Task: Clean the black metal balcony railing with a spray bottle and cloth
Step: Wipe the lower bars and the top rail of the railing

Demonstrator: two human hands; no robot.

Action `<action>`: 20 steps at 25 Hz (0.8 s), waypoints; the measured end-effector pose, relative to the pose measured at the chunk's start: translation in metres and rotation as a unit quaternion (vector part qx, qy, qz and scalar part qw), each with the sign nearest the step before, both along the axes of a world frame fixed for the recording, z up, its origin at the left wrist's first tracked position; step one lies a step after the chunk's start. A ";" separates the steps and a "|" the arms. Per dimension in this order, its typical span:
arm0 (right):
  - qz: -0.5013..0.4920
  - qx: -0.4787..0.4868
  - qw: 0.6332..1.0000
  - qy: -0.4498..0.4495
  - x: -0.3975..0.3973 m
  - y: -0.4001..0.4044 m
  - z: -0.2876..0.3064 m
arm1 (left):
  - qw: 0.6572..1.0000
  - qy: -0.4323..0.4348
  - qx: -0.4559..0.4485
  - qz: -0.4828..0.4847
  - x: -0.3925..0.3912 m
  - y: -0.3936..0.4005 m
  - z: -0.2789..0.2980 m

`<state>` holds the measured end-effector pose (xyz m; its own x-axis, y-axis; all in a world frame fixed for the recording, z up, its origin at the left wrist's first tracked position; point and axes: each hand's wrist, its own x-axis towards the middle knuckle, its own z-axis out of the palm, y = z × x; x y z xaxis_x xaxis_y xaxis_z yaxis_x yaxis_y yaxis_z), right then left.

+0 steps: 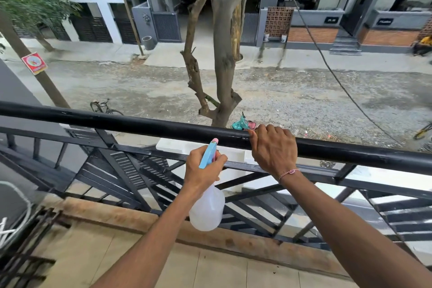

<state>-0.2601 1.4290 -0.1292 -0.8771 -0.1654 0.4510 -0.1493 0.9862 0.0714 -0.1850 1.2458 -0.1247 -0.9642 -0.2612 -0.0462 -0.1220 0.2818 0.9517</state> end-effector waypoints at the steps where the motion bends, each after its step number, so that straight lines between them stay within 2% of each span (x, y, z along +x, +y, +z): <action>1: -0.002 0.000 1.000 0.000 0.000 -0.009 0.001 | 1.000 0.001 0.003 -0.002 -0.001 -0.012 0.000; 12: -0.030 -0.014 0.999 0.030 -0.008 -0.105 -0.002 | 0.999 0.012 -0.006 -0.045 -0.015 -0.130 -0.005; 20: -0.009 -0.004 0.999 0.053 -0.018 -0.173 -0.003 | 0.998 0.026 0.002 -0.058 -0.034 -0.195 -0.010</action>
<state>-0.2782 1.2563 -0.1323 -0.8273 -0.1472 0.5422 -0.1245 0.9891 0.0785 -0.2190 1.0508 -0.1346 -0.9891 -0.1473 0.0036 -0.0394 0.2876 0.9569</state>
